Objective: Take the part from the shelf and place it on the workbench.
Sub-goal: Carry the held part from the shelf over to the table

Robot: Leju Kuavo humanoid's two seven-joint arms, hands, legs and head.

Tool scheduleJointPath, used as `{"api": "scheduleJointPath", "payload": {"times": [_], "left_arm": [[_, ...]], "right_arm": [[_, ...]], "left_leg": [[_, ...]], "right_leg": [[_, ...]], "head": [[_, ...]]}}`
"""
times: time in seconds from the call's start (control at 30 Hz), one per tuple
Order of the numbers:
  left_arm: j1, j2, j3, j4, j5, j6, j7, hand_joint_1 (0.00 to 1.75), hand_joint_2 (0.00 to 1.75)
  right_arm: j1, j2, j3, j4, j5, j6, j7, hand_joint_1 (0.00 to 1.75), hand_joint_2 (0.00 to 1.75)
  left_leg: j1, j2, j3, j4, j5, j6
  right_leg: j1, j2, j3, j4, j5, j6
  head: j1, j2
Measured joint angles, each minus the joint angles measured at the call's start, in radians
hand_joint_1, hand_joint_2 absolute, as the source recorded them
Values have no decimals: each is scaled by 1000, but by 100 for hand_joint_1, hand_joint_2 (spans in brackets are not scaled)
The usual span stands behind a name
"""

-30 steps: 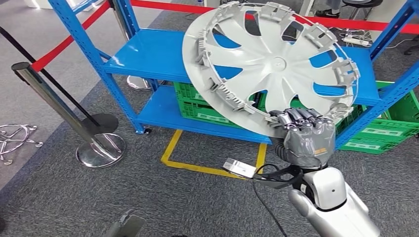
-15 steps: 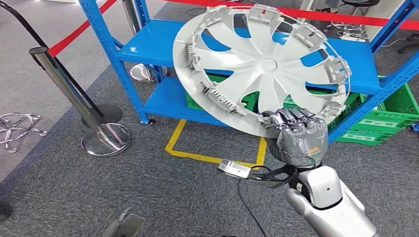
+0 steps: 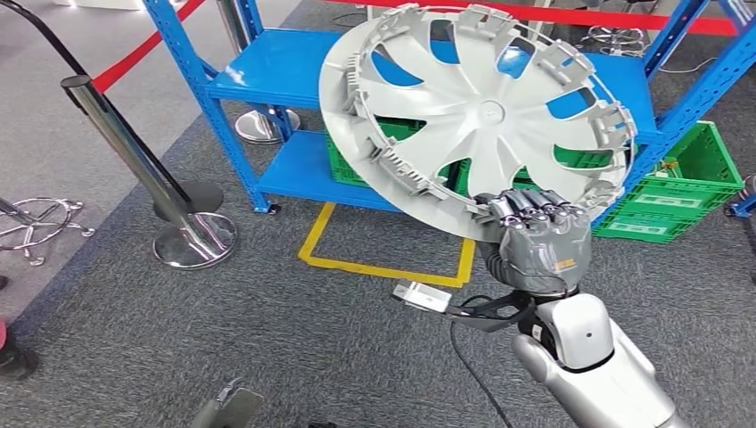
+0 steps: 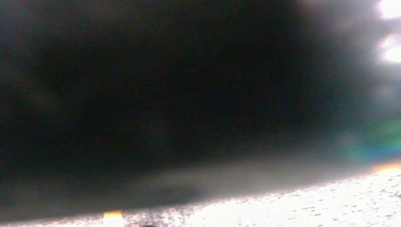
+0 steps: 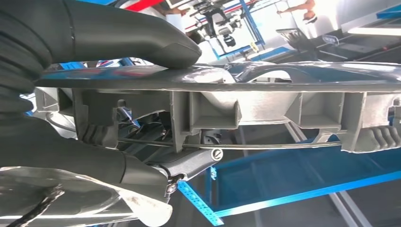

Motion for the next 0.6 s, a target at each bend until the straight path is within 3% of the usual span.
{"api": "scheduleJointPath", "payload": {"times": [0.07, 0.13, 0.2, 0.27, 0.3, 0.33, 0.4, 0.43, 0.47, 0.5, 0.53, 0.57, 0.6], "left_arm": [[-2, 0, 0, -1, 0, 0, 0, 0, 0], [-4, 0, 0, -5, 0, -1, 0, 0, 0], [-5, 0, 0, -7, 0, -1, 1, 0, 0], [-4, 0, 0, -7, 0, -2, 1, 0, 0], [-4, 1, 0, -7, 0, -2, 1, 0, 0], [-5, 2, 1, -8, 0, -3, 1, 0, 0], [-6, 3, 2, -8, 0, -4, 1, 0, 0], [-5, 3, 2, -8, 0, -4, 1, 0, 0], [-5, 3, 2, -8, 0, -5, 1, 0, 0], [-4, 2, 2, -8, 0, -5, 1, 0, 0], [-4, 2, 2, -8, 0, -5, 1, 0, 0], [-4, 2, 2, -8, 0, -5, 1, 0, 0], [-4, 1, 2, -8, 0, -5, 1, 0, 0]], "right_arm": [[-1, 0, 1, 2, 0, 0, 0, 175, 175], [-3, 0, 0, 3, 0, 0, 1, 175, 175], [-4, 0, 1, 4, 0, 0, 1, 175, 175], [-4, 0, 2, 6, 0, 0, 1, 175, 175], [-4, 0, 2, 7, 0, 0, 0, 175, 175], [-4, 0, 2, 8, 1, 0, 0, 175, 175], [-4, 0, 2, 9, 1, 0, -1, 175, 175], [-4, 0, 3, 11, 1, 0, -2, 175, 175], [-4, 0, 3, 12, 1, 0, -2, 175, 175], [-3, 0, 3, 14, 1, 0, -3, 175, 175], [-3, 0, 4, 15, 1, 0, -3, 175, 175], [-4, 0, 3, 16, 1, 0, -3, 175, 175], [-5, 0, 4, 16, 1, 0, -2, 175, 175]], "left_leg": [[8, -1, 91, -106, 41, -4], [8, -4, 180, -239, 39, 4], [0, -7, 202, -287, 32, 22], [-4, -4, 186, -291, 53, 42], [-5, -2, 175, -293, 66, 53], [-4, 1, 161, -296, 80, 61], [-7, 2, 127, -295, 108, 70], [-8, 2, 109, -295, 122, 70], [-10, 2, 90, -294, 136, 70], [-11, 2, 71, -294, 151, 69], [-11, 2, 54, -293, 164, 67], [-11, 2, 39, -293, 177, 64], [-13, 2, 26, -291, 189, 60]], "right_leg": [[-1, 0, -31, 16, 14, 7], [-1, 1, -54, 31, 28, 18], [-5, 1, -66, 35, 46, 31], [-12, 3, -78, 38, 47, 43], [-14, 5, -90, 55, 20, 48], [-15, 6, -105, 92, -24, 51], [-15, 9, -139, 217, -127, 55], [-15, 9, -148, 281, -154, 56], [-15, 9, -146, 325, -157, 57], [-15, 9, -129, 336, -137, 56], [-14, 9, -94, 310, -107, 54], [-14, 9, -43, 254, -86, 52], [-12, 9, 24, 172, -84, 49]], "head": [[0, 0], [0, 0], [0, 0], [-3, 0], [-2, 0], [-1, 0], [1, 0], [1, 0], [1, 0], [1, 0], [1, 0], [1, 0], [1, 0]]}}
